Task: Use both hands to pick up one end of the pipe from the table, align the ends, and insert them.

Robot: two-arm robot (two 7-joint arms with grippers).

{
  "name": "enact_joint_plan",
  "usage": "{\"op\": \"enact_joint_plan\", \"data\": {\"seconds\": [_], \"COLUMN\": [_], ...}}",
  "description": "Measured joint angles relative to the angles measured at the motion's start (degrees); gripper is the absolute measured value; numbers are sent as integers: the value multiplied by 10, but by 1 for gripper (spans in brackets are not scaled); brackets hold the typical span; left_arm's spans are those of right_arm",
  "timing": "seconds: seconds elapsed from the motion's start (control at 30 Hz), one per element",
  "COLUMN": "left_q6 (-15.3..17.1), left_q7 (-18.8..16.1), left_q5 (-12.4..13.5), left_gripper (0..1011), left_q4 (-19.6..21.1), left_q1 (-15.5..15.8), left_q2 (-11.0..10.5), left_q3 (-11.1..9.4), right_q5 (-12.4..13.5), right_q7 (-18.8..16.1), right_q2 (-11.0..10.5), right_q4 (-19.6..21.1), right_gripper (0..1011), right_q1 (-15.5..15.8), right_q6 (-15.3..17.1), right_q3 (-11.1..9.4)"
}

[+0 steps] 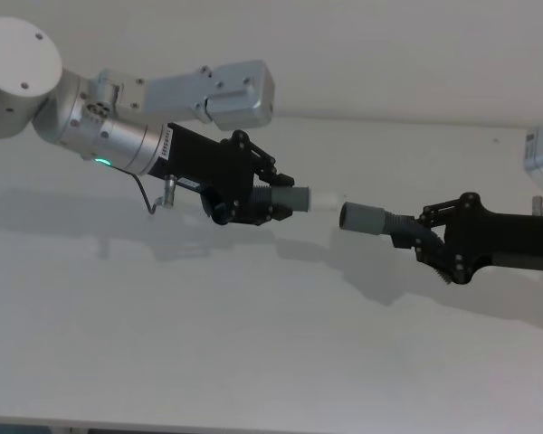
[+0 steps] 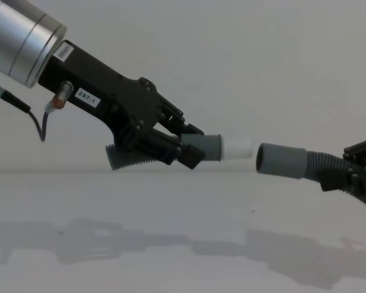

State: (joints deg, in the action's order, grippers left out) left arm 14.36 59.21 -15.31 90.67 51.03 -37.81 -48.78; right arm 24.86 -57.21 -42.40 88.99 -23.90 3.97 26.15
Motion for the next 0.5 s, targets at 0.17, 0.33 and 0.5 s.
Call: {"op": "enact_joint_plan", "data": {"seconds": [0.17,0.33,0.5], "left_q6": [-1,-2,-3], "left_q7": [0,-1,-2], "left_q5": [-2,-4,-5], "left_gripper": [354,354,354], "left_q4": [-1,-3,-6], "left_q1": [1,3,4], "left_q2": [0,0,0], "left_q3": [-2,-4,-7], "right_q5": [0,0,1], "right_q7": [2,4,5], "right_q2": [2,5,6], "right_q4": [-4,-8,-10], "right_gripper": [177,177,177], "right_q1": [-3,-7,-10], "right_q6": [2,4,5], "right_q3": [4,9,12]}}
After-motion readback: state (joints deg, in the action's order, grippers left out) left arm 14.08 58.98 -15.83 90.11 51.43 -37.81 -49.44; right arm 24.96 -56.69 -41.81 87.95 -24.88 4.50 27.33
